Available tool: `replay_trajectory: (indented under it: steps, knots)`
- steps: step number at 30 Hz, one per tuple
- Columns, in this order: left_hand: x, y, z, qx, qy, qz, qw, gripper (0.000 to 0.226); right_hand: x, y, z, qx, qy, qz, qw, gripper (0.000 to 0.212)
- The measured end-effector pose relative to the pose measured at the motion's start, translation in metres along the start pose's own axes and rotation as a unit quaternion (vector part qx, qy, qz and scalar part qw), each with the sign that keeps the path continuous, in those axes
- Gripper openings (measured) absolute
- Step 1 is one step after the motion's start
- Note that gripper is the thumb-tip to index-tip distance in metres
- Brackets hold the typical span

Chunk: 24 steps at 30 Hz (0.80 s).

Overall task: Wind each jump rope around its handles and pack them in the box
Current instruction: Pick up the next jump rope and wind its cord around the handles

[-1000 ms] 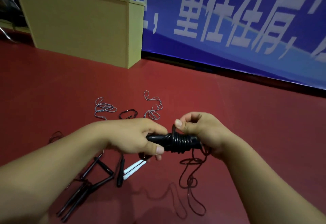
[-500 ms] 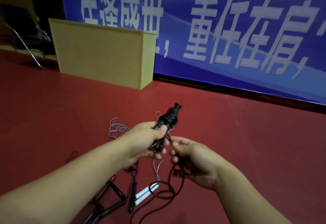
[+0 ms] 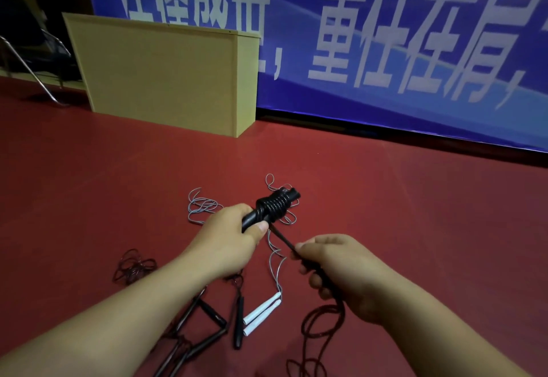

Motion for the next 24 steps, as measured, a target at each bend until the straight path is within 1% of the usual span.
replay_trajectory:
  steps: [2, 5, 7, 11, 12, 14, 16, 17, 20, 24]
  knots:
    - [-0.001, 0.001, -0.002, 0.002, 0.027, 0.022, 0.999, 0.019, 0.003, 0.000, 0.001, -0.018, -0.050, 0.016, 0.998, 0.024]
    - [0.001, 0.005, -0.009, -0.013, 0.029, 0.031, 0.999, 0.019, 0.005, -0.001, 0.002, -0.038, -0.141, 0.035, 0.989, 0.013]
    - [0.005, 0.006, -0.012, -0.018, 0.030, 0.026, 0.999, 0.022, 0.003, -0.001, 0.000, -0.036, -0.203, 0.049, 0.977, 0.013]
    - [0.009, 0.012, -0.013, -0.030, 0.021, 0.022, 0.999, 0.023, -0.004, 0.009, -0.009, -0.030, -0.246, 0.069, 0.966, 0.015]
    - [0.010, 0.013, -0.013, -0.034, 0.017, 0.022, 0.999, 0.024, -0.006, 0.011, -0.009, -0.032, -0.238, 0.080, 0.967, 0.016]
    - [0.011, 0.015, -0.015, -0.041, 0.013, 0.017, 0.999, 0.025, -0.008, 0.015, -0.002, -0.012, -0.158, 0.081, 0.984, 0.013]
    - [0.013, 0.018, -0.018, -0.045, 0.015, 0.015, 0.999, 0.025, -0.006, 0.017, 0.006, 0.030, -0.068, 0.044, 0.996, 0.011]
    - [0.015, 0.019, -0.019, -0.046, 0.019, 0.014, 0.999, 0.025, -0.006, 0.019, 0.011, 0.047, -0.047, 0.026, 0.997, 0.011]
    - [0.019, 0.023, -0.021, -0.045, 0.028, 0.008, 0.999, 0.023, -0.004, 0.021, 0.019, 0.056, -0.015, 0.005, 0.998, 0.010]
    - [0.029, 0.026, -0.021, -0.042, 0.038, -0.005, 0.998, 0.019, 0.001, 0.015, 0.028, 0.068, -0.001, -0.021, 0.997, 0.006]
Point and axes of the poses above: each hand's wrist, its own y-axis towards the middle knuckle, its own x-axis out of the palm, z = x × y, the point moved 1 cm from there along y, towards the middle knuckle, and after that the axes turned 4 degrees about y, right-handed, at the moved point
